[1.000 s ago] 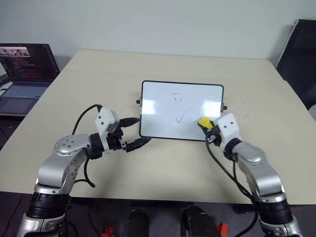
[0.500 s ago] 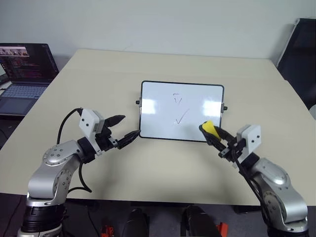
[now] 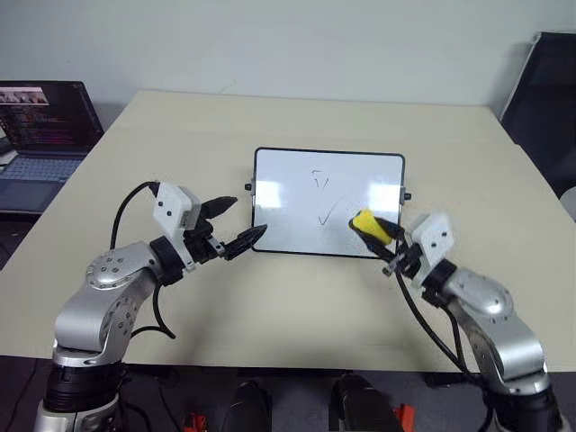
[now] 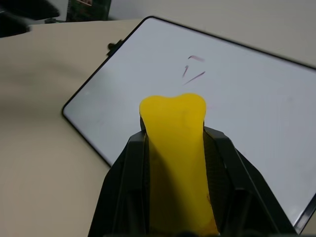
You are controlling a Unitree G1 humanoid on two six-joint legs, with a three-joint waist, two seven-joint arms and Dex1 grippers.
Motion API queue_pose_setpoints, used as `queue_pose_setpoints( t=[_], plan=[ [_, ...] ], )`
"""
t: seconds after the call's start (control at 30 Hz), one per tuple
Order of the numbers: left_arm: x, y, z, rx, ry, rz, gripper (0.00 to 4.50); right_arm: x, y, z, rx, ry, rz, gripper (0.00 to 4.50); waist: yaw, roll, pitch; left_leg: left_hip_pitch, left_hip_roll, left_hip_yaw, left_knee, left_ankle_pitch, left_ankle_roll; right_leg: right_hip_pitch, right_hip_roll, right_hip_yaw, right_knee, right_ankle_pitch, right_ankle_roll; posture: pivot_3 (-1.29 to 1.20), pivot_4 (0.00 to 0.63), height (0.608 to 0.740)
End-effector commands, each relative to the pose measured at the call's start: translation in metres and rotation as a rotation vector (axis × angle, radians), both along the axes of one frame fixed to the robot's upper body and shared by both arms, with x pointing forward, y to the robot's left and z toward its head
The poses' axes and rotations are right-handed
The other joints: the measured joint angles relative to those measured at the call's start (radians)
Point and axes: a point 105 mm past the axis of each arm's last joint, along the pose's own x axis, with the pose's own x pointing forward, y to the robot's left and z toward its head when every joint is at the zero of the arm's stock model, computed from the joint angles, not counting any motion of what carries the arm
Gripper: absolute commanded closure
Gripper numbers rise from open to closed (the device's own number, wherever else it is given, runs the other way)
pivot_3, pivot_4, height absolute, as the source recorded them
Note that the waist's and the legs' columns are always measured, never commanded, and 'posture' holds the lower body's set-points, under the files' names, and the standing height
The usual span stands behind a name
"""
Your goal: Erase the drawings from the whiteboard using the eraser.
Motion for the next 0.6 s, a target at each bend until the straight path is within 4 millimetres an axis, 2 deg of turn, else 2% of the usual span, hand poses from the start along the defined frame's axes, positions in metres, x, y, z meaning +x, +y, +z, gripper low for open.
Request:
queue_pose_setpoints(
  t=[0.03, 0.13, 0.23, 0.4, 0.47, 0.6],
  plan=[
    [-0.003, 0.006, -0.001, 0.037, -0.019, -0.009, 0.00, 0.022, -0.001, 0.004, -0.114, -0.019, -0.096, 3.36, 0.000, 0.000, 0.000, 0.000, 0.000, 0.000, 0.000, 0.000, 0.000, 0.000, 0.000, 0.000, 0.000, 0.000, 0.000, 0.00, 0.150, 0.740],
    [-0.003, 0.016, -0.012, 0.061, -0.001, 0.000, 0.00, 0.041, 0.003, 0.009, -0.151, -0.024, -0.168, 3.36, -0.002, 0.000, 0.000, 0.000, 0.000, 0.000, 0.000, 0.000, 0.000, 0.000, 0.000, 0.000, 0.000, 0.000, 0.000, 0.00, 0.150, 0.740],
    [-0.002, 0.023, -0.019, 0.084, 0.004, 0.000, 0.00, 0.053, 0.012, 0.011, -0.178, -0.031, -0.178, 3.36, -0.001, 0.001, 0.000, 0.000, 0.000, 0.000, 0.000, 0.000, 0.000, -0.001, 0.000, 0.000, 0.000, 0.000, 0.000, 0.00, 0.150, 0.740],
    [-0.005, 0.023, -0.028, 0.114, 0.006, -0.061, 0.00, 0.067, 0.019, 0.008, -0.208, -0.018, -0.196, 3.36, 0.002, 0.001, 0.000, -0.001, 0.000, 0.000, 0.000, 0.000, 0.000, -0.001, 0.000, 0.000, -0.001, 0.000, -0.001, 0.00, 0.150, 0.740],
    [-0.009, 0.023, -0.034, 0.137, 0.016, -0.097, 0.00, 0.066, 0.022, -0.003, -0.251, 0.021, -0.169, 3.36, 0.002, 0.001, 0.001, -0.001, 0.000, 0.000, -0.001, 0.000, 0.000, -0.001, 0.000, 0.000, 0.000, 0.000, -0.001, 0.00, 0.150, 0.740],
    [-0.009, 0.027, -0.043, 0.148, 0.021, -0.106, 0.00, 0.045, 0.038, -0.030, -0.366, 0.099, 0.010, 3.36, 0.001, 0.001, 0.000, -0.001, 0.000, 0.000, -0.001, 0.000, 0.000, -0.001, 0.000, 0.000, 0.000, 0.000, -0.001, 0.00, 0.150, 0.740]
  ],
)
